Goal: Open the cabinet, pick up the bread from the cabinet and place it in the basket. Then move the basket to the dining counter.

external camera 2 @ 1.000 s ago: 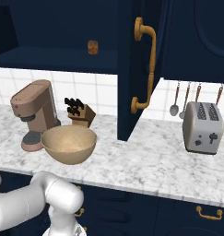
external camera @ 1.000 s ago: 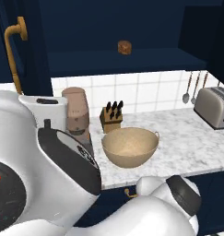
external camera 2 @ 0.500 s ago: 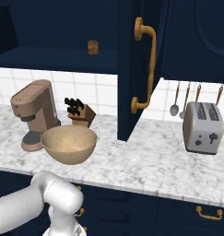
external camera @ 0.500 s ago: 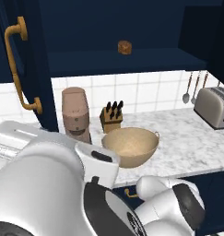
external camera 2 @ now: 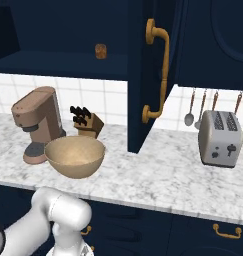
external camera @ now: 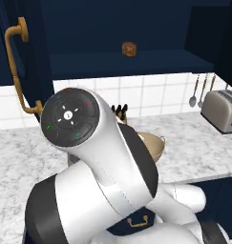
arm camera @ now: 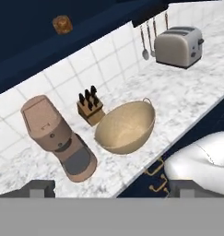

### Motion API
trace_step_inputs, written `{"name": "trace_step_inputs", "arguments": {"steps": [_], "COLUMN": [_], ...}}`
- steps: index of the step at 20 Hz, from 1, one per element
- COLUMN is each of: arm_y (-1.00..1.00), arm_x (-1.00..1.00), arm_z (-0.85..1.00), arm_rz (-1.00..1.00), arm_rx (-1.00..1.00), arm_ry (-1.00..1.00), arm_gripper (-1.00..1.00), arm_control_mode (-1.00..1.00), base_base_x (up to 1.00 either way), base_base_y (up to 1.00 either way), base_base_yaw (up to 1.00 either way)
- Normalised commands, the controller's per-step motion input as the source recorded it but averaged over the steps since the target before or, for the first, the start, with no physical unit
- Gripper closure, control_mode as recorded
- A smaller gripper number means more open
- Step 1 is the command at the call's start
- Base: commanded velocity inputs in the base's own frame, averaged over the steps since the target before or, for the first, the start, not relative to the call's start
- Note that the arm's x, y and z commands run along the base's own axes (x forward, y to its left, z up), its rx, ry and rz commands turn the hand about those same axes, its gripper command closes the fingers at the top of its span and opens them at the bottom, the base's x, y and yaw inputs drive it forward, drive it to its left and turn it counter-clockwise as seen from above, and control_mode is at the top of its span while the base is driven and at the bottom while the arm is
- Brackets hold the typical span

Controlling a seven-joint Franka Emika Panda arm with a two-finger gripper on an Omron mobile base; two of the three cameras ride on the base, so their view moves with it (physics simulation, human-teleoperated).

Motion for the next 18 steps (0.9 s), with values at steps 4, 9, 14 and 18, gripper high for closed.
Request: {"name": "trace_step_inputs", "arguments": {"steps": [4, 9, 14, 18], "arm_y": [-0.99, -0.66, -0.26, -0.56], "arm_x": [1.00, 0.15, 0.48, 0.12], "arm_z": [-1.00, 0.12, 0.15, 0.15], "arm_rz": [0.10, 0.12, 0.00, 0.03], "arm_rx": [0.03, -0.04, -0.30, -0.41], "arm_ry": [-0.10, -0.36, -0.18, -0.04], "arm_gripper": [-1.00, -1.00, -1.00, -1.00], "arm_control_mode": [-1.00, -1.00, -1.00, -1.00], "base_base_x": [0.00, 0.00, 0.00, 0.00], "base_base_y": [0.00, 0.00, 0.00, 0.00], "base_base_yaw": [0.00, 0.00, 0.00, 0.00]}}
